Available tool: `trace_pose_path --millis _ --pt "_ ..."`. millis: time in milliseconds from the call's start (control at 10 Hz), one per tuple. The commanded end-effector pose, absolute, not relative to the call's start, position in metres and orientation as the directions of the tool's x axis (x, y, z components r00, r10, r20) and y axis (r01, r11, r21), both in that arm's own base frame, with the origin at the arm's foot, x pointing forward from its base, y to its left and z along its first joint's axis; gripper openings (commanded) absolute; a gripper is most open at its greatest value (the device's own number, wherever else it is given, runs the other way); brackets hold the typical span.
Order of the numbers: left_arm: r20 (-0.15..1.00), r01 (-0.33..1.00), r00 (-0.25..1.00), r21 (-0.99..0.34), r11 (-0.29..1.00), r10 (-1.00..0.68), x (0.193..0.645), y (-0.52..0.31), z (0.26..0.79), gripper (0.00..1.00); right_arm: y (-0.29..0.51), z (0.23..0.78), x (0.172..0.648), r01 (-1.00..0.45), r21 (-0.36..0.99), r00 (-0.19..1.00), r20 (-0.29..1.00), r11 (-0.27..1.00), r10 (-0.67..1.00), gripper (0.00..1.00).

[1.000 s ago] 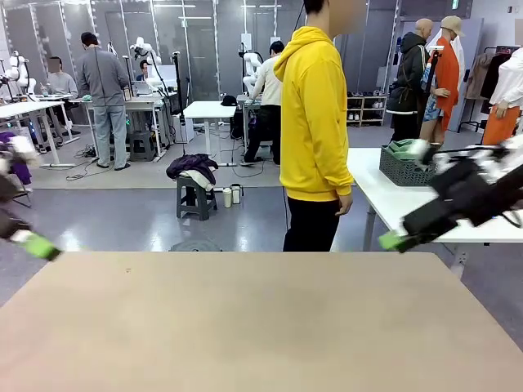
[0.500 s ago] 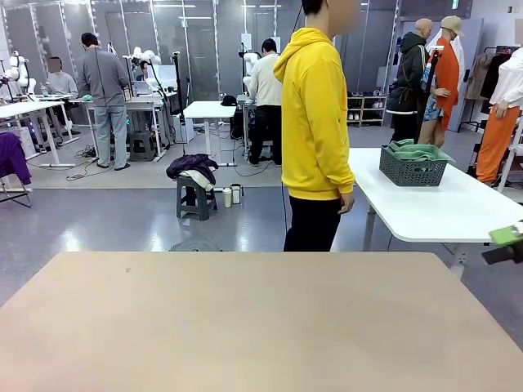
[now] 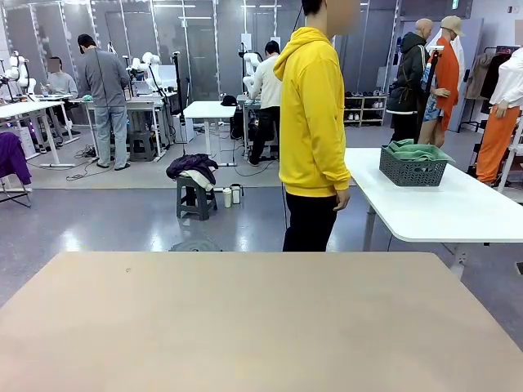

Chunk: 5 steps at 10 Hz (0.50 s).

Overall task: Fold the towels and place them in the basket.
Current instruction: When a person lays out a Towel with hook on the table, fold it in half twice.

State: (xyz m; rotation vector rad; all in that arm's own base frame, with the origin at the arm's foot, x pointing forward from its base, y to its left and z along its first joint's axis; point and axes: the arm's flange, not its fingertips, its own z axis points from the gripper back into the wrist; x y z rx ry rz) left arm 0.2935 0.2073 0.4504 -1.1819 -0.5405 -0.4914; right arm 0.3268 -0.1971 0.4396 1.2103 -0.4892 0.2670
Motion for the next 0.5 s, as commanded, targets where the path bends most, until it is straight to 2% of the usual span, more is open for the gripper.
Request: trace_pose_path --millis 0,400 --pt "0.627 0.62 0.774 -0.725 0.299 -0.084 0.2904 0.2078 0.4487 1.0 -0.2002 0.4396 0.3247 -0.45 0.826 0.865 0.498 0.338 -0.066 1.0" --pt "0.627 0.62 0.774 -0.725 0.299 -0.084 0.2904 0.2078 0.4487 1.0 -0.2002 0.4396 0.3247 -0.45 0.826 0.865 0.498 0.338 -0.066 1.0"
